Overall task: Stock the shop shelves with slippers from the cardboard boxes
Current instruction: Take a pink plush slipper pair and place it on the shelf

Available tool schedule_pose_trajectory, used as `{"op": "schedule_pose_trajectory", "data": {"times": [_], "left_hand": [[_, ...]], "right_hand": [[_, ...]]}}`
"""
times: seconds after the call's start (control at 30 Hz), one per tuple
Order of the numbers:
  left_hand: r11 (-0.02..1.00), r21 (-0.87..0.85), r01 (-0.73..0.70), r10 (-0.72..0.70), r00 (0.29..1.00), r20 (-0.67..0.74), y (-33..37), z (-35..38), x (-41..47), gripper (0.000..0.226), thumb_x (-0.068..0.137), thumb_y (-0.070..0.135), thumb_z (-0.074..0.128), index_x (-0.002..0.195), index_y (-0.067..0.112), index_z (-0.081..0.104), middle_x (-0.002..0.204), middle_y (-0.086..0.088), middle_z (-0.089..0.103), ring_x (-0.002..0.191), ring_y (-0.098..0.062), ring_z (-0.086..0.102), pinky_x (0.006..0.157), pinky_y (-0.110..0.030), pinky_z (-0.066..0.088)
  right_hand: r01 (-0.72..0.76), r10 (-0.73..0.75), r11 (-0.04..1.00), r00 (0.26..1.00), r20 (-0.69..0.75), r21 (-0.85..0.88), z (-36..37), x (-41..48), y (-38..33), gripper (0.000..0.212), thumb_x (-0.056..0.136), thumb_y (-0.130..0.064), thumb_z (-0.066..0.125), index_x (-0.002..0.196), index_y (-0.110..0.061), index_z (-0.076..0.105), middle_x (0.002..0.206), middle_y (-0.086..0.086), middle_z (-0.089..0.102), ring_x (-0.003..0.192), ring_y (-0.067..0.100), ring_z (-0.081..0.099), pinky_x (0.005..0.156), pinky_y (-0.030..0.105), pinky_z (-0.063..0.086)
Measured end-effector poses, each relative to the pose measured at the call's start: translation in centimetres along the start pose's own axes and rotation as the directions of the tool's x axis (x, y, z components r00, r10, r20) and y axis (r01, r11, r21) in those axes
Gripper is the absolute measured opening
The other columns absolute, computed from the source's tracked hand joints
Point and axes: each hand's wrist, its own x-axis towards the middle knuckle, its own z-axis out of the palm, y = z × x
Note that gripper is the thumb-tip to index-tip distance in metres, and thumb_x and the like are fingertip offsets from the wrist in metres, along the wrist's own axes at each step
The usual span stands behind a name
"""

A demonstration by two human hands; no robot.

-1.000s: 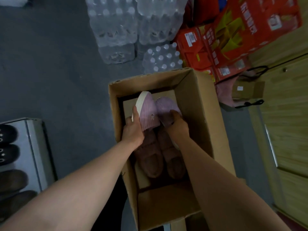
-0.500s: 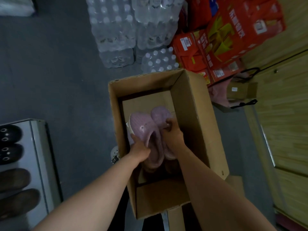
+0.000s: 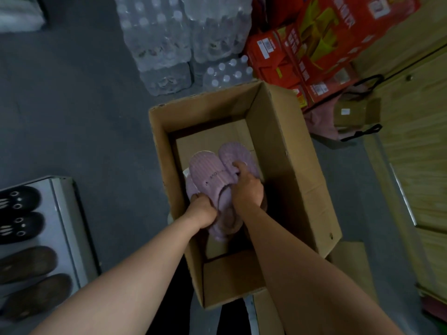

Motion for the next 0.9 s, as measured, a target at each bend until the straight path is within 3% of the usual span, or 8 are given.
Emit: {"op": "schedule_pose_trajectory", "data": {"times": [0.1,0.2,0.33,0.4,0.47,0.6,0.73,0.9], "left_hand": [[0.949,-0.279,-0.148,0.082,0.968,-0.236,1.7,-1.5,-1.6,0.037,0.088,0.03,0.05,0.123,0.016,0.053,0.12,-0.007,0.059,0.106,-0.022,0.06,0.094,-0.036,0.05],[0.894,-0.386,-0.226,0.062,0.917,-0.394,3.4,-3.4,-3.1,0.055,0.085,0.041,0.039,0.137,0.023,0.041,0.139,-0.006,0.047,0.123,-0.026,0.05,0.106,-0.044,0.041],[0.92,-0.366,-0.143,0.008,0.937,-0.349,4.9,-6.0,-5.6,0.063,0.099,0.05,0.035,0.151,0.014,0.029,0.154,-0.013,0.035,0.138,-0.032,0.038,0.113,-0.043,0.033],[0.923,-0.362,-0.128,-0.008,0.936,-0.352,5.2,-7.1,-7.0,0.067,0.097,0.055,0.038,0.146,0.011,0.037,0.147,-0.017,0.044,0.131,-0.034,0.046,0.108,-0.042,0.038],[0.893,-0.437,-0.105,-0.05,0.943,-0.33,5.0,-8.2,-8.2,0.073,0.091,0.063,0.042,0.141,0.01,0.045,0.141,-0.016,0.051,0.124,-0.034,0.052,0.106,-0.043,0.042],[0.724,-0.684,-0.09,-0.093,0.97,-0.226,4.3,-8.8,-11.1,0.077,0.084,0.069,0.053,0.133,0.01,0.053,0.128,-0.012,0.06,0.111,-0.032,0.06,0.1,-0.044,0.047],[0.518,-0.848,-0.112,-0.043,0.987,-0.156,3.8,-8.2,-13.8,0.065,0.081,0.063,0.064,0.126,0.016,0.058,0.114,-0.011,0.069,0.097,-0.031,0.068,0.09,-0.049,0.054],[0.367,-0.9,-0.237,-0.063,0.959,-0.278,4.0,-6.0,-16.6,0.04,0.096,0.039,0.057,0.127,0.014,0.057,0.116,-0.012,0.067,0.098,-0.029,0.067,0.071,-0.036,0.056]], "right_hand": [[0.022,-0.01,0.997,0.986,-0.164,0.072,-1.2,-1.0,0.2,0.059,0.093,-0.011,0.056,0.142,-0.034,0.034,0.114,0.008,0.066,0.1,0.025,0.065,0.086,0.04,0.056],[0.049,0.0,0.978,0.973,-0.231,0.203,-3.3,-3.1,0.7,0.046,0.091,-0.011,0.057,0.133,-0.026,0.042,0.117,0.007,0.059,0.106,0.024,0.059,0.087,0.039,0.053],[0.123,-0.08,0.973,0.974,-0.212,0.196,-6.0,-5.4,1.8,0.052,0.089,0.002,0.049,0.133,-0.023,0.038,0.116,0.005,0.061,0.095,0.02,0.062,0.073,0.031,0.05],[0.22,-0.164,0.927,0.966,-0.2,0.304,-7.5,-6.7,1.9,0.054,0.088,0.008,0.046,0.131,-0.023,0.046,0.112,0.001,0.066,0.095,0.017,0.065,0.079,0.028,0.055],[0.287,-0.224,0.895,0.951,-0.213,0.341,-8.9,-7.6,1.8,0.05,0.088,0.01,0.046,0.125,-0.02,0.061,0.113,-0.002,0.068,0.102,0.013,0.064,0.087,0.015,0.046],[0.397,-0.36,0.849,0.918,-0.166,0.349,-11.4,-8.8,1.7,0.041,0.087,0.011,0.05,0.109,-0.015,0.073,0.107,-0.008,0.066,0.106,0.013,0.061,0.093,0.011,0.037],[0.45,-0.429,0.844,0.893,-0.136,0.291,-14.3,-9.9,1.3,0.041,0.086,0.011,0.049,0.106,-0.015,0.074,0.102,-0.011,0.062,0.1,0.006,0.054,0.084,0.005,0.032],[0.305,-0.299,0.851,0.951,-0.083,0.427,-16.7,-11.7,0.3,0.052,0.083,0.007,0.038,0.102,-0.027,0.072,0.111,-0.003,0.062,0.108,0.019,0.059,0.088,0.022,0.046]]}}
